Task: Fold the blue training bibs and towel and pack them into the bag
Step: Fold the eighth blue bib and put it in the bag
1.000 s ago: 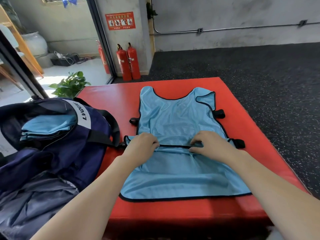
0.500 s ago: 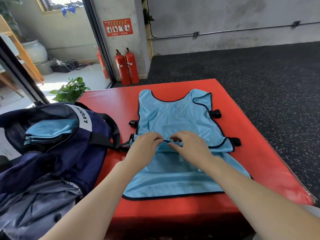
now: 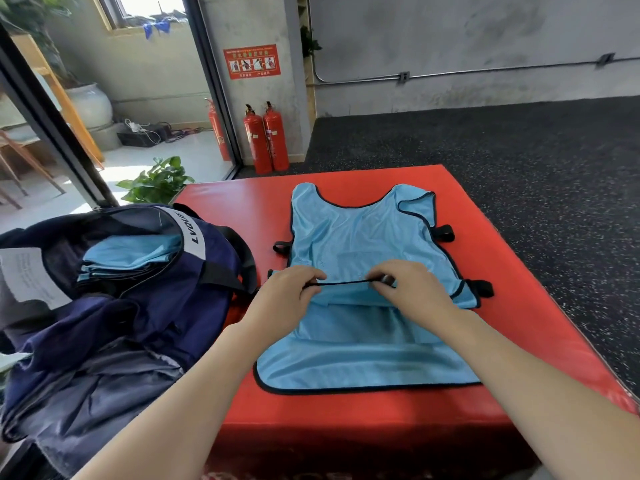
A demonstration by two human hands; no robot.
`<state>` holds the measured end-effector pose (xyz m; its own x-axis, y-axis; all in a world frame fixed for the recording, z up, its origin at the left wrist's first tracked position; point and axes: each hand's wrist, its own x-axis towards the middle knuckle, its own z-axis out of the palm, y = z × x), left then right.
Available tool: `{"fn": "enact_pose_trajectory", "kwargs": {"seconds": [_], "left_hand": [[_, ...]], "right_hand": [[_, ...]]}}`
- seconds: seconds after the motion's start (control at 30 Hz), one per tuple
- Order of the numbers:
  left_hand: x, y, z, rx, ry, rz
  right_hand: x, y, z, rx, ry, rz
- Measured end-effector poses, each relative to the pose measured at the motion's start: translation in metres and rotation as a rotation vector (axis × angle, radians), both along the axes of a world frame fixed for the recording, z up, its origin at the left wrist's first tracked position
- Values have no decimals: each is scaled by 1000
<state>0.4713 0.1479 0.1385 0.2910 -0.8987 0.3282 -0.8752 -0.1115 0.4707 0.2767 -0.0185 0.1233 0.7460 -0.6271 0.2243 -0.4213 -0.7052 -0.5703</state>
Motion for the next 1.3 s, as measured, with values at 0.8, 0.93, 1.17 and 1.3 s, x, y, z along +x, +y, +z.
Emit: {"fn": "enact_pose_trajectory", "kwargs": {"seconds": [0.8, 0.93, 1.17, 1.3], "left_hand": [[0, 95, -12, 17, -186, -41], [-10, 108, -28, 179, -267, -125], [-20, 124, -36, 203, -170, -130], [-22, 126, -38, 209, -137, -127]], "right_hand": [[-167, -1, -8, -224, 212, 24], [-184, 3, -13, -337, 366, 106], [-199, 24, -8, -247, 467, 129], [-200, 19, -12, -303, 507, 131]]}}
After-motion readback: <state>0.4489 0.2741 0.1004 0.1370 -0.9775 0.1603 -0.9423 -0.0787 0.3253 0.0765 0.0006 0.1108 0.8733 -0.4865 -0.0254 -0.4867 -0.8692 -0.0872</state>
